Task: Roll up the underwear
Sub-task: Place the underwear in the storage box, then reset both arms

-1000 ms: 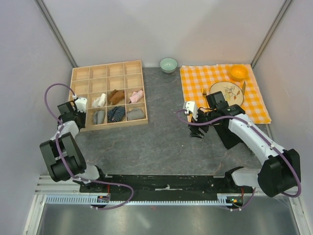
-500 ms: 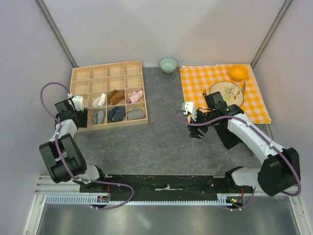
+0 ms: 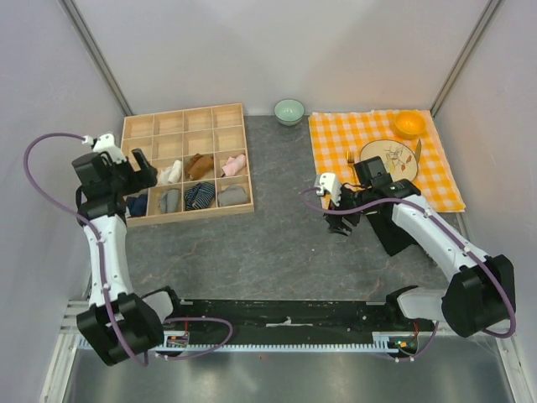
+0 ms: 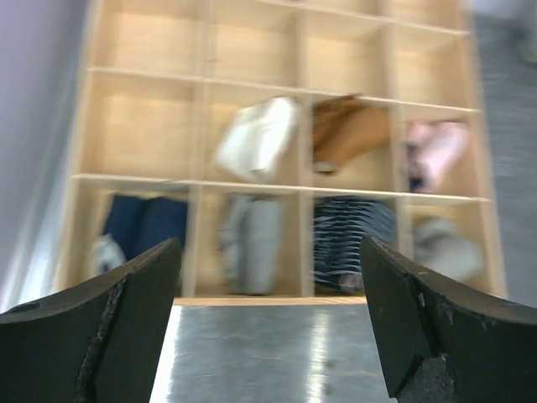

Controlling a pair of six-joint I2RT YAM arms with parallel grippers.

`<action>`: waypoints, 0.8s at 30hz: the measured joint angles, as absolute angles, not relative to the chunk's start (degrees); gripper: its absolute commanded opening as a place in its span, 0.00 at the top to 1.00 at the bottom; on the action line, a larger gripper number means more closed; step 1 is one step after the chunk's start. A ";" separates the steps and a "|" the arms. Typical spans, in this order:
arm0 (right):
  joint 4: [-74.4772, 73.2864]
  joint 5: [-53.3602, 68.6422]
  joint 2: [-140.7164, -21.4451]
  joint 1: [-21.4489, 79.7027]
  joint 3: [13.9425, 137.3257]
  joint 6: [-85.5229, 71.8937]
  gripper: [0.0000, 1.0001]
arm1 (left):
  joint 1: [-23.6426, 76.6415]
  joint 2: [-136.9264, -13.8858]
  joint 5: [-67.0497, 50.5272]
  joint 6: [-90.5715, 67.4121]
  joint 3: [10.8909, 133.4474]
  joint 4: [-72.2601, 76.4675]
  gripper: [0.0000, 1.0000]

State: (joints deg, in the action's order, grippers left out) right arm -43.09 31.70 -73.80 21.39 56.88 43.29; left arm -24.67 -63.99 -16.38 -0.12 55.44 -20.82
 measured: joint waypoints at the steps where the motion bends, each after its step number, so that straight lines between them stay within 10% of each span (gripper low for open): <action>1: -42.68 31.73 -73.56 20.58 56.71 43.24 0.22 | -23.27 -62.41 -18.20 -2.04 55.81 -21.65 0.07; 7: -38.96 31.16 -68.27 11.60 55.70 40.27 0.02 | -3.18 -56.23 -19.99 -4.58 59.44 -29.69 0.06; 24: -31.11 3.84 -58.54 6.11 69.82 8.84 0.02 | 3.68 -31.00 -29.36 -5.61 43.79 -27.31 0.06</action>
State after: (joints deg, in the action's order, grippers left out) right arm -31.11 3.84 -58.54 6.11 69.82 8.84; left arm 3.68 -31.00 -29.36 -5.61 43.79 -27.31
